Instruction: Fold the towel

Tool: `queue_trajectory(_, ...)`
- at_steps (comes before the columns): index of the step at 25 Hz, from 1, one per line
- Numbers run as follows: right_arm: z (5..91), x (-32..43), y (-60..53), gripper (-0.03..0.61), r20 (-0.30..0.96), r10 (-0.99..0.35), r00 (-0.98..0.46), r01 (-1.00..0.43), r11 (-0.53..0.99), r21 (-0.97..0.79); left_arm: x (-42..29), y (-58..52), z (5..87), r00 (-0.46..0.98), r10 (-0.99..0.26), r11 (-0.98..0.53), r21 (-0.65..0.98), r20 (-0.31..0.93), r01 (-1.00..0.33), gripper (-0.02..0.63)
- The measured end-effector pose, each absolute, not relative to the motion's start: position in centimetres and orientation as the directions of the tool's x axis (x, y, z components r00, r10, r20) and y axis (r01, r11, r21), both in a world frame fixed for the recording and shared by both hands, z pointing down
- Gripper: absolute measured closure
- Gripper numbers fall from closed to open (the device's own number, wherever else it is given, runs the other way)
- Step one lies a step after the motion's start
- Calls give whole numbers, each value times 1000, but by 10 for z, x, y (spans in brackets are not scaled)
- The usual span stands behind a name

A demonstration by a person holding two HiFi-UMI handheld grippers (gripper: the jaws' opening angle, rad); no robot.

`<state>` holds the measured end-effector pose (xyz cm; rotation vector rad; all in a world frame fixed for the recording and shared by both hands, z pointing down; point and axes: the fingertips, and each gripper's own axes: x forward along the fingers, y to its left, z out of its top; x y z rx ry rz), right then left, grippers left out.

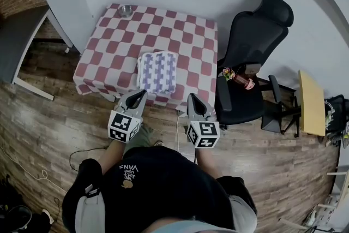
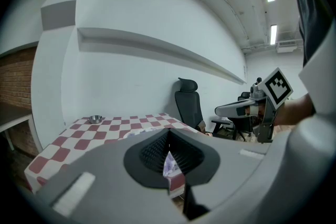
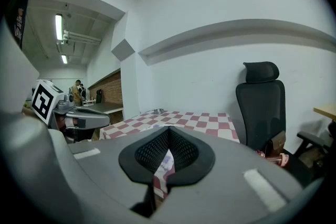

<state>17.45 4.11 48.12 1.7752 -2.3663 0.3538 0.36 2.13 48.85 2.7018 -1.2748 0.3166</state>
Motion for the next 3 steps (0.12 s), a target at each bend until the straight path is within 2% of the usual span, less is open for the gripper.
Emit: queue_trajectory(3,482,178,40,574,270,-922,-279,-960,264,-92,7,20,491,620,-744,-633,35,251,-774,611)
